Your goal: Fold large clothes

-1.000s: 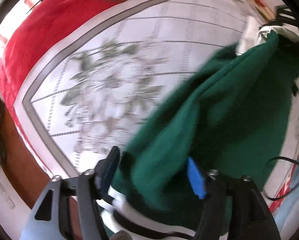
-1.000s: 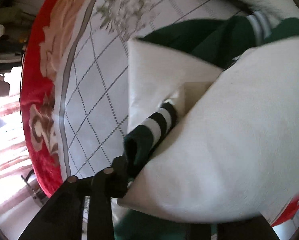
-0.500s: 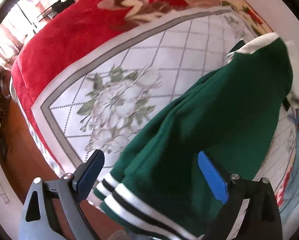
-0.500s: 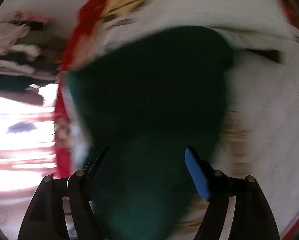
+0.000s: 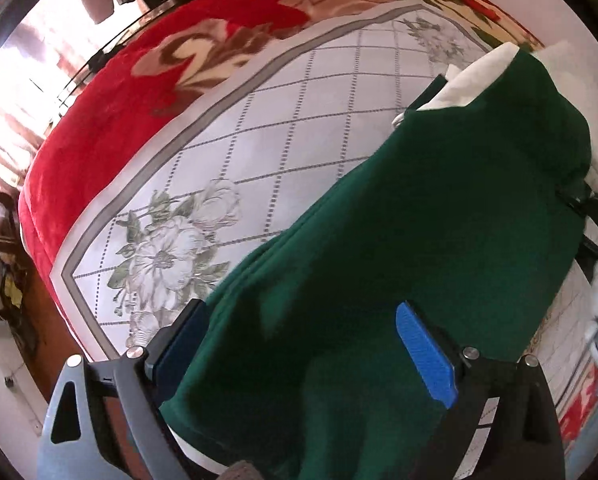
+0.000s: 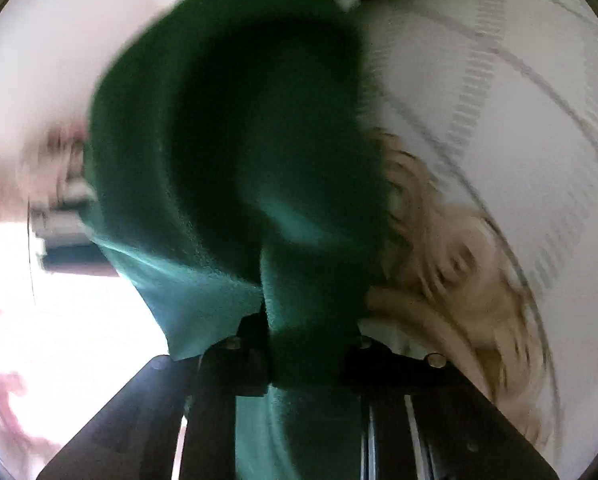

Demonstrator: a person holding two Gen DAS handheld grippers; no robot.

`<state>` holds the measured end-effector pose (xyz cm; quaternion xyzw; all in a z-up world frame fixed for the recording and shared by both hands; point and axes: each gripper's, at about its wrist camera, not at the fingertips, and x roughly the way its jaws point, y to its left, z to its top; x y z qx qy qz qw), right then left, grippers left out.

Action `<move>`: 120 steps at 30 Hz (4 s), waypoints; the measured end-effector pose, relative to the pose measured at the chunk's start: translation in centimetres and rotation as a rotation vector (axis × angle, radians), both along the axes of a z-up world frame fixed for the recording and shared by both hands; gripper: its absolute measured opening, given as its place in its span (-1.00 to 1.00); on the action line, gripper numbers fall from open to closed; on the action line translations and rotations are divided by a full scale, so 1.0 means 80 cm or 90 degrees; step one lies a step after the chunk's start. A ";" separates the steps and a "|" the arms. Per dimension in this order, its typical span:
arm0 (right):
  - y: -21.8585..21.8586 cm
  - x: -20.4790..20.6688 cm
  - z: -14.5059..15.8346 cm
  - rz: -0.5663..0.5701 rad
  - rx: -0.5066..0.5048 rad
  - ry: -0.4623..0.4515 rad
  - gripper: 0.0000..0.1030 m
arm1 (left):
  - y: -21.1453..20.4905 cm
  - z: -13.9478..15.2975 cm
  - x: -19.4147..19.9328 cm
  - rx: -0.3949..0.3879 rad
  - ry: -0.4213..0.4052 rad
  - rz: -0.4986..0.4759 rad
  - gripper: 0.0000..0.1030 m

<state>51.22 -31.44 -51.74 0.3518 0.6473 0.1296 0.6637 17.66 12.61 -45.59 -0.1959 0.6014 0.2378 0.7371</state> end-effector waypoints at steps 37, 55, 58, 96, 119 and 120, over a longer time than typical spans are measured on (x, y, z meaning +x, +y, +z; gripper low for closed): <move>-0.153 -0.096 0.114 0.215 -0.493 0.028 -0.59 | -0.168 -0.051 0.029 -0.021 0.046 -0.119 0.86; -0.197 -0.157 0.222 0.121 -0.370 0.057 -0.07 | 0.036 -0.048 -0.071 0.008 0.085 0.079 0.83; -0.210 -0.164 0.219 0.103 -0.371 0.065 -0.07 | 0.041 -0.067 -0.064 -0.048 0.067 0.070 -0.10; -0.413 -0.339 0.071 -0.271 0.094 -0.047 0.49 | -0.298 -0.071 0.032 0.028 0.066 -0.244 0.88; -0.399 -0.372 0.081 -0.323 0.052 -0.053 0.05 | -0.313 -0.111 0.056 0.018 0.059 -0.280 1.00; -0.401 -0.369 0.061 -0.324 0.073 -0.052 0.15 | -0.313 -0.111 0.055 0.019 0.056 -0.283 1.00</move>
